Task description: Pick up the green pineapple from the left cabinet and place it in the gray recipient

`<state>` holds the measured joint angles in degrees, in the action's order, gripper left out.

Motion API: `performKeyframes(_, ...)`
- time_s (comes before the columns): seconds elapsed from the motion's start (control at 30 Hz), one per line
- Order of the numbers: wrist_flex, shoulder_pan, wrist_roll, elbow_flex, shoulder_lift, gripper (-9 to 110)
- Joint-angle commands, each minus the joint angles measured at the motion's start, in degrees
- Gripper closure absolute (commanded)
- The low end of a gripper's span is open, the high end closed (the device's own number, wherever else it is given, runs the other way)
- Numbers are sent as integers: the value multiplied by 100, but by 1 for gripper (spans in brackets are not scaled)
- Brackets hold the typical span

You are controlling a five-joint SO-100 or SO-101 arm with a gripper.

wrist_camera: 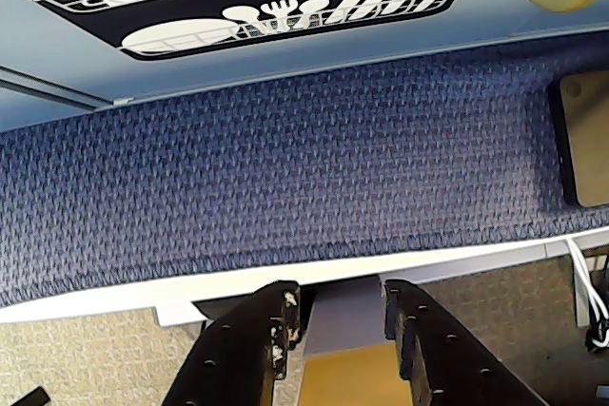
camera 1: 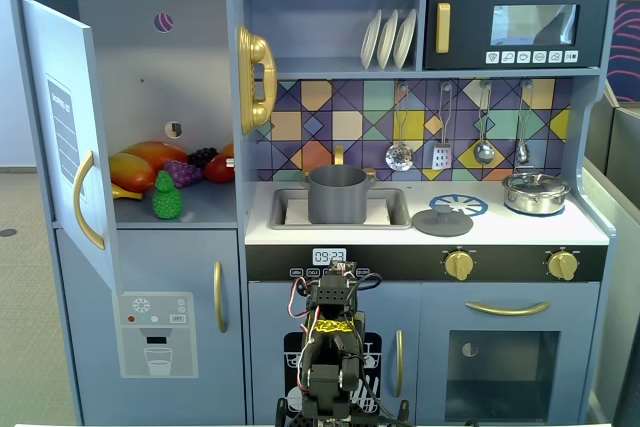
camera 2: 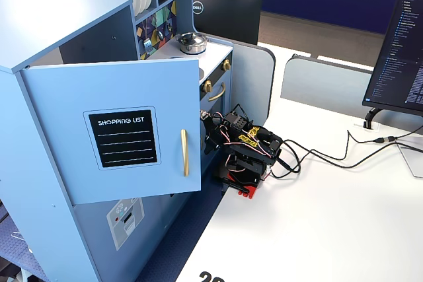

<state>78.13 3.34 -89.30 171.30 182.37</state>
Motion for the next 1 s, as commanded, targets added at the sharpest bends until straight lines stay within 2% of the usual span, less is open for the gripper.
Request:
performKeyframes(0.0,949,62,255,70,-26,101)
performKeyframes(0.3,949,-105,141,70,-18,101)
performKeyframes(0.37,932,-545,-123,70,-26,101)
performKeyframes(0.4,817,-932,-457,62,-35,101)
performKeyframes(0.47,404,-1863,-466,-44,-44,101)
performKeyframes(0.57,-1134,-3313,-185,-229,0,101)
performKeyframes(0.7,-4957,-4746,-158,-404,-299,101)
performKeyframes(0.77,-6398,-5300,-246,-659,-782,101)
performKeyframes(0.87,-6908,-5933,-439,-1450,-1283,100)
performKeyframes(0.97,-7172,-5933,-466,-2101,-1723,88)
